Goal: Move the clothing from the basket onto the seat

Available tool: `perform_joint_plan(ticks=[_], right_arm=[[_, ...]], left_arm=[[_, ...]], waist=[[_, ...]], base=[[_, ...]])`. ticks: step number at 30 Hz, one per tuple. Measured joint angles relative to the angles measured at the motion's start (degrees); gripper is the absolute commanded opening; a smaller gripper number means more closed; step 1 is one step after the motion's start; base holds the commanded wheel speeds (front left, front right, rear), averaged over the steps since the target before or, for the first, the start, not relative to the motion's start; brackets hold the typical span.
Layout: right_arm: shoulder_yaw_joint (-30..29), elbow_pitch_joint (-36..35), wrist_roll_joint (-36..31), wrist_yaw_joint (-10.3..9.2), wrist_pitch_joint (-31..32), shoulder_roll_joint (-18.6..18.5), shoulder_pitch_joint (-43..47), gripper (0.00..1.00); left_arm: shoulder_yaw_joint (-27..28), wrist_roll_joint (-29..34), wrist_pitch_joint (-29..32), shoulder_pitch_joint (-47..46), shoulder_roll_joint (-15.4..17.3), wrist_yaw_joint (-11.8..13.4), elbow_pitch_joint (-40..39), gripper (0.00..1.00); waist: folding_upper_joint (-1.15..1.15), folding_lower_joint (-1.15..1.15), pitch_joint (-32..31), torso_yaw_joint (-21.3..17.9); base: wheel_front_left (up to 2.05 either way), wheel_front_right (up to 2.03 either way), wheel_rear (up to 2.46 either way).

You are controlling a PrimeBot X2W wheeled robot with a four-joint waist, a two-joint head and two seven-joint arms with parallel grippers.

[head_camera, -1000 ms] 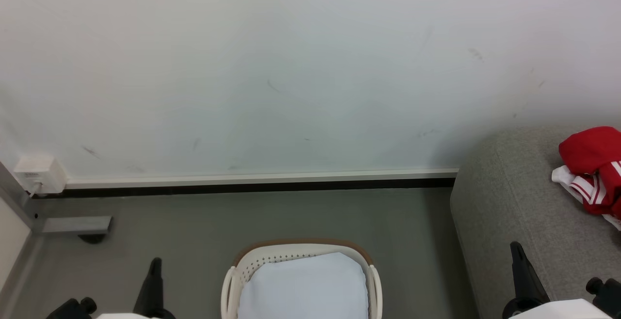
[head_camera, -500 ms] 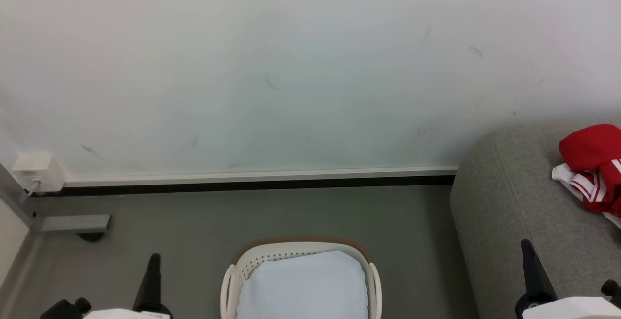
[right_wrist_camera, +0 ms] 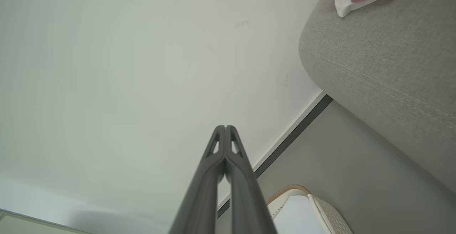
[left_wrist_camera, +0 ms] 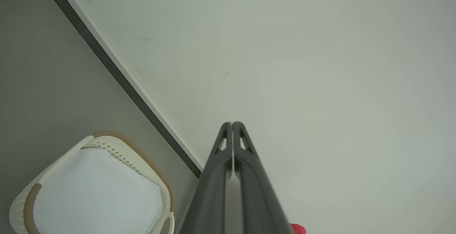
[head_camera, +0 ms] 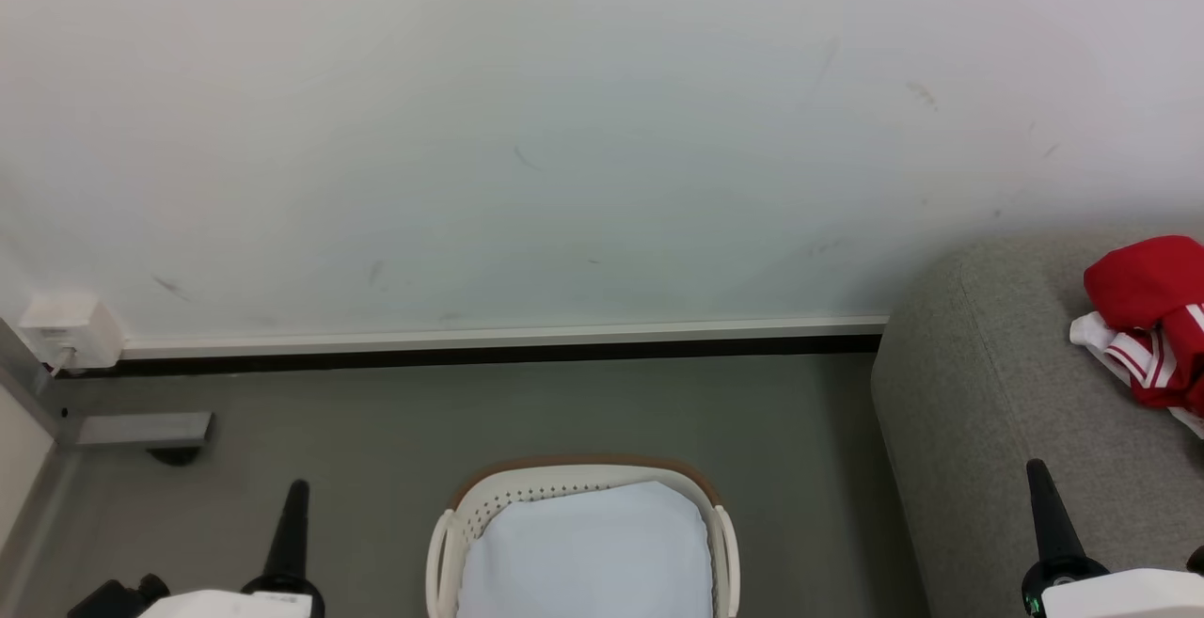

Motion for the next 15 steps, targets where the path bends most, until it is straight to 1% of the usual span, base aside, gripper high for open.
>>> perform_joint_plan(ticks=[3, 5, 15], right_arm=[[-0.37, -0.16, 1.58, 0.00, 0.46, 0.04, -0.07, 0.00], [-0.70, -0.30, 3.03, 0.00, 0.82, 0.09, -0.21, 0.00], [-2.04, -0.74, 7.35, 0.00, 2.32, 0.19, -0.48, 0.00]], left_arm=[[0.09, -1.19, 0.48, -0.06, -0.02, 0.00, -0.15, 0.00], [0.16, -3.34, 0.79, -0.17, -0.03, 0.00, -0.24, 0.00], [0.44, -8.00, 2.35, -0.58, -0.10, 0.00, -0.66, 0.00]], waist=[[0.00, 0.00, 0.09, -0.03], [0.00, 0.00, 0.18, -0.05], [0.00, 0.00, 0.48, -0.13]], base=[[0.00, 0.00, 0.00], [0.00, 0.00, 0.00], [0.00, 0.00, 0.00]])
